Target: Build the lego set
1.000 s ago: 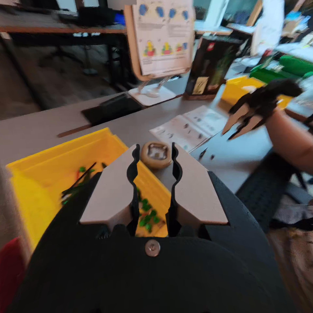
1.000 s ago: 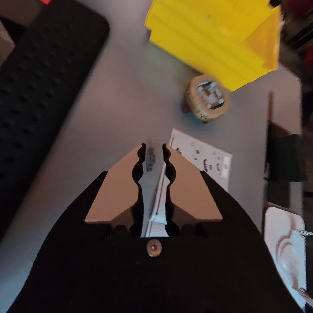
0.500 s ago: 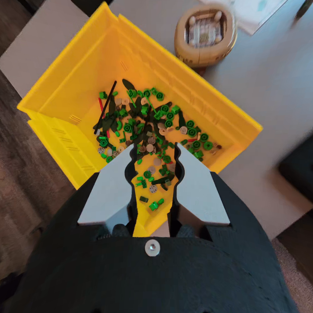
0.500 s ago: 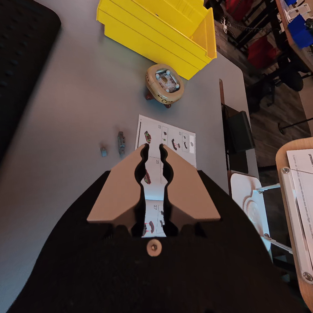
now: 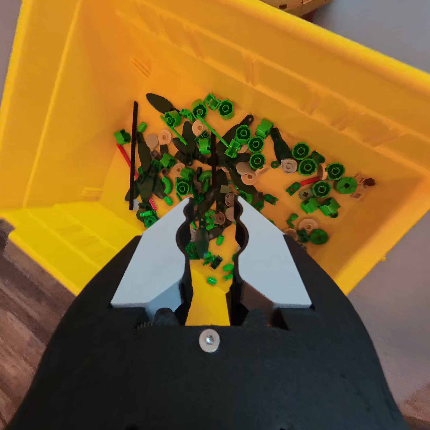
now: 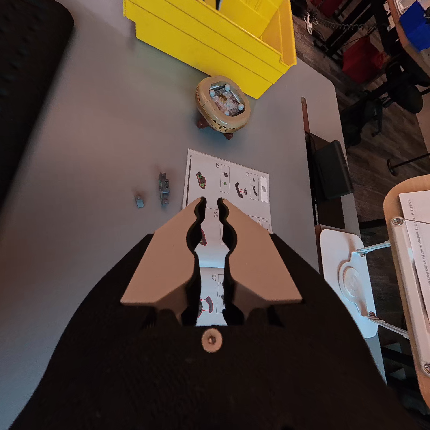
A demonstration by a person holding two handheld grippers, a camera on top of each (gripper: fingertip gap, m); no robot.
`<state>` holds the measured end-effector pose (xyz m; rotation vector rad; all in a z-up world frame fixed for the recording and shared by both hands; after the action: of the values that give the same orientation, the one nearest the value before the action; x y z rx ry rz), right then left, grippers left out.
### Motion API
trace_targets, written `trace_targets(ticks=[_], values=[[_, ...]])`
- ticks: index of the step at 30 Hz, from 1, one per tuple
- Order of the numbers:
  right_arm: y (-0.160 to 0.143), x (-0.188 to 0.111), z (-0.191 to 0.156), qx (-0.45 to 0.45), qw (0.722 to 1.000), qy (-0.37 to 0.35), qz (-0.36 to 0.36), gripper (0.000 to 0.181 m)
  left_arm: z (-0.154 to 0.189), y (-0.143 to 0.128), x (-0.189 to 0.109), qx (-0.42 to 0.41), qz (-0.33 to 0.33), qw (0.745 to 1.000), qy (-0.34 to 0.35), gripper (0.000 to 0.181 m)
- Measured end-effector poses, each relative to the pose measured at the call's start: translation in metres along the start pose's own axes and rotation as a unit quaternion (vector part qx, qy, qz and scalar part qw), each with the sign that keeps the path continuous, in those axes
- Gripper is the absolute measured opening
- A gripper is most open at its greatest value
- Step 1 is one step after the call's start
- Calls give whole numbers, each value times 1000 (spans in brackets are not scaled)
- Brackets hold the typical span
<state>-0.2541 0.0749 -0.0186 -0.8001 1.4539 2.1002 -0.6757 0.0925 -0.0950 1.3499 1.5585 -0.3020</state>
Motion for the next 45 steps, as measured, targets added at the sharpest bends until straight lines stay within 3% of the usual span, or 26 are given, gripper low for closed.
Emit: trace_targets(ticks=[7, 18, 45], values=[[-1, -1, -2, 1, 1000, 4, -3, 8, -6, 6, 22, 93, 7, 995, -39, 16], [-4, -1, -4, 2, 1000, 9, -13, 5, -10, 1, 37, 221, -55, 973, -33, 20], [-5, -9, -6, 4, 1000, 8, -16, 1, -8, -2, 49, 194, -70, 976, -70, 7]])
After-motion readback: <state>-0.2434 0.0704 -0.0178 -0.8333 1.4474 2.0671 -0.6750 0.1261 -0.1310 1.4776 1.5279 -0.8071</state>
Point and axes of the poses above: each gripper's, where its closed fingertips meet, x out along the fingers, y out of its top, z = x × y across the jaws, the point moved 3 cm from there along -x, back along the fingers, and after that the axes turned 14 degrees about y, right-handed, at the moved point
